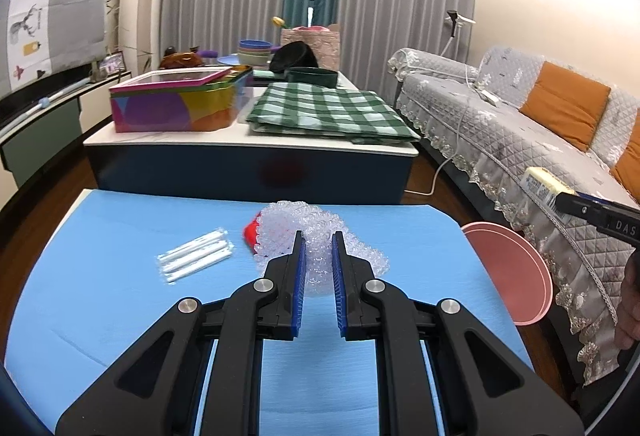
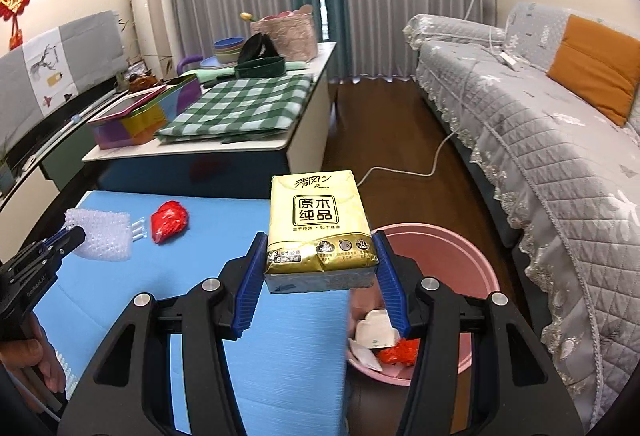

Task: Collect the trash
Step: 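Carry the bubble wrap in the left tool while the right tool carries the tissue pack to the bin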

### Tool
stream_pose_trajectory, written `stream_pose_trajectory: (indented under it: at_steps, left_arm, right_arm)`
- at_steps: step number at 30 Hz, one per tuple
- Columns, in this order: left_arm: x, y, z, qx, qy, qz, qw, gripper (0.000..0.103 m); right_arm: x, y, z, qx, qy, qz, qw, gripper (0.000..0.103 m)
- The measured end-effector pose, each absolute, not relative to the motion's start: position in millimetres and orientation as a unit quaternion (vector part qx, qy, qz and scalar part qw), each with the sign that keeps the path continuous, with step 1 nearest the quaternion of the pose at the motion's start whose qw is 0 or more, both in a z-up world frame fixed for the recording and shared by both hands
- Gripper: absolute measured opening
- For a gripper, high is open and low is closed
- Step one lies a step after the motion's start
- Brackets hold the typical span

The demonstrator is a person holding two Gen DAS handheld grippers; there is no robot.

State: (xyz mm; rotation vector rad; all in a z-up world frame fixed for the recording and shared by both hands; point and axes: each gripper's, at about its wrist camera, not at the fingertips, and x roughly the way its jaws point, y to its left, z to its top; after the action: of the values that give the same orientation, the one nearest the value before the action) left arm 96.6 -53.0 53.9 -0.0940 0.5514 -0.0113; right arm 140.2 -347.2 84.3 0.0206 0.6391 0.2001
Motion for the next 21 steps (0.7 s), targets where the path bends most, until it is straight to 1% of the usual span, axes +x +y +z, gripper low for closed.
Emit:
stream_pose_trajectory:
  at_steps: [9, 21]
  left_arm:
    - [105.3, -85.4, 48.6, -0.038, 0.283, -0.036, 0.958, 0.013]
    - [118.1, -124.6, 50.0, -0.032, 0.288, -0.067, 0.955, 0.013]
  right_arm:
    - [138.0, -389.8, 97.9, 0.016, 0.292, 0.054, 0.955, 0.053]
    - [140.2, -422.9, 99.4, 0.028, 0.293, 0.025, 0.955, 0.053]
